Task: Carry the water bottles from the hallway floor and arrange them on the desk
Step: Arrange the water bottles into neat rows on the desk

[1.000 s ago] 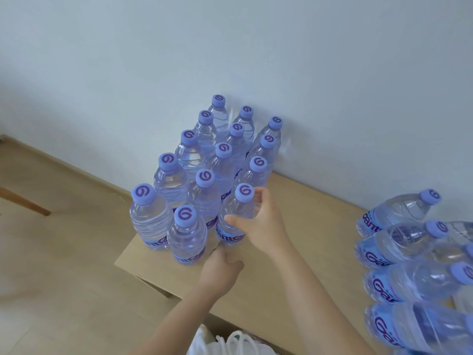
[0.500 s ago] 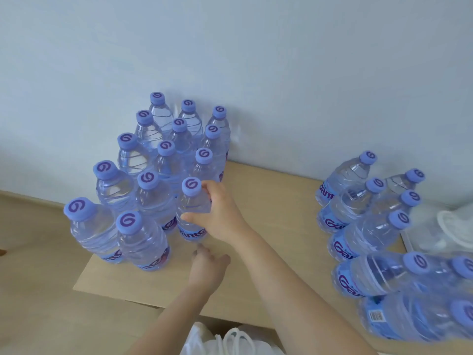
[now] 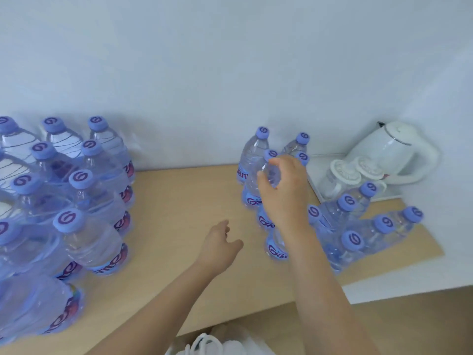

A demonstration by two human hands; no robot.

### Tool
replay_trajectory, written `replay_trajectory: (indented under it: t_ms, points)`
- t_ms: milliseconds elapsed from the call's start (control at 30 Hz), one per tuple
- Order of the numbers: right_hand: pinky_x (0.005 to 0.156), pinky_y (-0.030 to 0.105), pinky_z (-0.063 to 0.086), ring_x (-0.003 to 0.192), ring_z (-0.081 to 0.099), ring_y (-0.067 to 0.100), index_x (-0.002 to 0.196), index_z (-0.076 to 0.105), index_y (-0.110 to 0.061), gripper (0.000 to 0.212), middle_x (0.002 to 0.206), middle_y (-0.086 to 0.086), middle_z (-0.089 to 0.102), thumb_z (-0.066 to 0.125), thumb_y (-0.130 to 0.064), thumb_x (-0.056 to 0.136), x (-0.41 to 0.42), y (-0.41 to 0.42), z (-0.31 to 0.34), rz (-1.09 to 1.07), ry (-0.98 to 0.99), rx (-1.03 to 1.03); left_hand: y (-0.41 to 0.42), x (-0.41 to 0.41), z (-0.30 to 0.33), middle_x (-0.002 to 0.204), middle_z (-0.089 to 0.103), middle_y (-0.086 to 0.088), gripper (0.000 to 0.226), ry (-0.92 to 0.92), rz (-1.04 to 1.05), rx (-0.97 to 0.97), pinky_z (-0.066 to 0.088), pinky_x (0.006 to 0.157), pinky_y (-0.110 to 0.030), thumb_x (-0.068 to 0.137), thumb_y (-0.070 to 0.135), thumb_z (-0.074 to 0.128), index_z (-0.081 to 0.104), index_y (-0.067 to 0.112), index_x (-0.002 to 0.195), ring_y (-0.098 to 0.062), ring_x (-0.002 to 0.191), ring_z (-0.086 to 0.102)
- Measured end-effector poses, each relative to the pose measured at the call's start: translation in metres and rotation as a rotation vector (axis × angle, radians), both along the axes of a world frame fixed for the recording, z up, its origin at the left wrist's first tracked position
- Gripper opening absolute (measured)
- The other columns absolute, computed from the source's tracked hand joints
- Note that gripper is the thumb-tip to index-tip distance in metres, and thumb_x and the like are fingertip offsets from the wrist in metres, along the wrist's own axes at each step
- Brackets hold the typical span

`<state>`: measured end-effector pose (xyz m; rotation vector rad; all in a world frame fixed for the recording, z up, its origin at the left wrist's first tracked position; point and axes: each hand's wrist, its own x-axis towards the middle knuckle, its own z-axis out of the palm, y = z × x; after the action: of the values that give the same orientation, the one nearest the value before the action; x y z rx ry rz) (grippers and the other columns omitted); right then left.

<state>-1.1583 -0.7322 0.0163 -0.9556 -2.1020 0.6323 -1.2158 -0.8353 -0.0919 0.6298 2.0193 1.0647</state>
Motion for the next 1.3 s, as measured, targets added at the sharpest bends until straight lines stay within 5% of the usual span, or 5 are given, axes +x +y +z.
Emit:
replay_trajectory:
  t_ms: [233,633,833,967,1300]
  points:
    - [0.072,0.037,0.041,0.091,0.054,0.031,0.087,0.045,-0.014,0.013,0.083,0.002,0.047,0.056,-0.021,0.088,0.022,0.060,-0.004,-0.120,-0.595,-0.187,0.037,0.015,0.010,0.137,0.043,-0.002,0.066,-0.022,-0.104,0.072,0.036,0.082,-0.021,0.087,0.016,0.059,0.028,0.014,0.145,-0.014,0.120,0.046]
    - [0.051,0.025,0.029,0.065,0.047,0.015,0.077,0.054,-0.017,0.030,0.064,-0.006,0.048,0.061,-0.046,0.082,0.011,0.038,0.042,-0.023,-0.286,0.015,0.014,-0.020,0.010,0.140,0.031,0.026,0.107,0.061,-0.121,0.152,0.034,0.097,-0.017,0.062,0.032,0.084,0.017,0.036,0.146,0.004,0.128,0.033]
    - [0.063,0.016,0.039,0.059,0.051,-0.004,0.082,0.063,-0.019,0.024,0.066,-0.015,0.057,0.069,-0.042,0.078,-0.017,0.015,0.052,0.120,0.152,-0.389,-0.026,-0.030,0.022,0.094,0.069,0.007,0.067,-0.105,0.090,0.360,0.053,0.066,-0.022,0.045,0.021,0.085,0.057,0.032,0.105,-0.010,0.084,0.067]
    - [0.073,0.024,0.039,0.098,0.054,0.008,0.124,0.039,-0.024,0.065,0.109,-0.012,0.054,0.071,-0.048,0.073,-0.039,0.000,0.027,0.265,-0.096,-0.534,-0.056,-0.034,0.030,0.086,0.071,-0.002,0.065,-0.275,0.059,0.382,0.052,0.066,-0.021,0.040,0.026,0.081,0.062,0.011,0.100,-0.013,0.077,0.065]
    - [0.073,0.023,0.046,0.086,0.062,-0.002,0.099,0.050,-0.035,0.047,0.093,-0.018,0.064,0.080,-0.040,0.063,-0.067,-0.051,0.014,0.557,-0.106,-0.668,-0.111,-0.032,0.017,0.088,0.072,-0.002,0.063,-0.183,0.335,0.339,0.054,0.068,-0.024,0.045,0.015,0.086,0.061,0.016,0.102,-0.012,0.077,0.067]
